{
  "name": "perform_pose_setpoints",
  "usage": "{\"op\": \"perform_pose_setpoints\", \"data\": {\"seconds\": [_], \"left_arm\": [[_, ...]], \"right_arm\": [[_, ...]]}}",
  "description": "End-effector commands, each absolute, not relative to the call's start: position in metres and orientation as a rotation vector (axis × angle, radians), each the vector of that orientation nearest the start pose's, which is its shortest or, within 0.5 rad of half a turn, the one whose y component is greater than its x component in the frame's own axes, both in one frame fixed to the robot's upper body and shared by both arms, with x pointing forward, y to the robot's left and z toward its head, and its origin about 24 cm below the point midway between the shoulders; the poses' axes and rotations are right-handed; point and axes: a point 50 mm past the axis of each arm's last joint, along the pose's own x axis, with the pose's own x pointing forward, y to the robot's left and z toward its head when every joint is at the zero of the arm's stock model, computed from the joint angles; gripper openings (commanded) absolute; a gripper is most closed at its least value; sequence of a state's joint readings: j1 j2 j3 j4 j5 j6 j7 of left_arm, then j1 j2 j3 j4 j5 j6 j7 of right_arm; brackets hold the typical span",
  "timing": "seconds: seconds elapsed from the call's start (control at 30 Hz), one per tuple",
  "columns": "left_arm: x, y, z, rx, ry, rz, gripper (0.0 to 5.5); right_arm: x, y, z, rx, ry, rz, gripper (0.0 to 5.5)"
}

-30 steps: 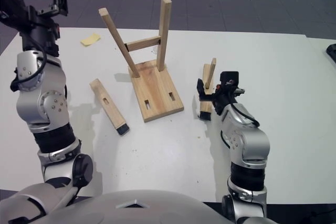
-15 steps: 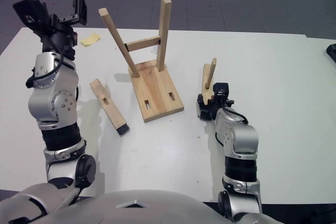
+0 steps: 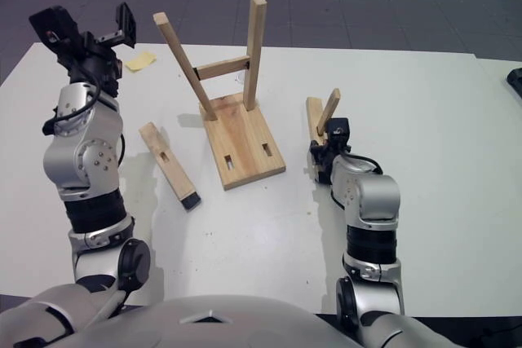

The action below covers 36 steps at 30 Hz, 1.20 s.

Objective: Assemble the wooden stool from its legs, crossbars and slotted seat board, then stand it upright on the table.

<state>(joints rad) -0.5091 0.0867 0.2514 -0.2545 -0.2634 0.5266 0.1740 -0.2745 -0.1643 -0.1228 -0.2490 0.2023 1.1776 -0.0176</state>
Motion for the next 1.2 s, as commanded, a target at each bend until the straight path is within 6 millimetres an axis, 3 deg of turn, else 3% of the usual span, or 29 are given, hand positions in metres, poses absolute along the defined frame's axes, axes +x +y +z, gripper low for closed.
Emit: {"op": "perform_pose_setpoints", "data": {"seconds": [0.03,0.2,0.4,0.5,0.6,0.73,0.83,1.0,1.2], "left_arm": [[0.314,0.182,0.191,-0.239,-0.193,0.150,5.40],[0.316,0.181,0.188,-0.248,-0.176,0.145,5.40],[0.318,0.185,0.182,-0.345,-0.155,0.129,5.40],[0.317,0.192,0.190,-0.483,-0.198,0.079,5.40],[0.309,0.195,0.221,-0.606,-0.342,-0.121,5.40],[0.283,0.162,0.275,-0.726,-0.492,-0.684,5.40],[0.279,0.136,0.297,-0.816,-0.454,-0.935,5.40],[0.289,0.104,0.303,-0.819,-0.292,-1.032,5.40],[0.290,0.086,0.311,-0.843,-0.220,-1.087,5.40]], "right_arm": [[0.276,-0.178,0.071,0.055,0.659,0.012,2.03],[0.276,-0.184,0.070,0.053,0.607,0.015,2.03],[0.278,-0.195,0.087,0.061,0.380,-0.014,2.03],[0.280,-0.199,0.116,0.035,0.132,0.006,2.03],[0.279,-0.195,0.157,0.069,-0.122,0.096,2.03],[0.270,-0.184,0.213,0.131,-0.398,0.295,2.03],[0.263,-0.172,0.239,0.128,-0.516,0.462,2.03],[0.255,-0.150,0.250,0.030,-0.573,0.645,2.03],[0.251,-0.132,0.240,-0.034,-0.566,0.719,2.03]]}}
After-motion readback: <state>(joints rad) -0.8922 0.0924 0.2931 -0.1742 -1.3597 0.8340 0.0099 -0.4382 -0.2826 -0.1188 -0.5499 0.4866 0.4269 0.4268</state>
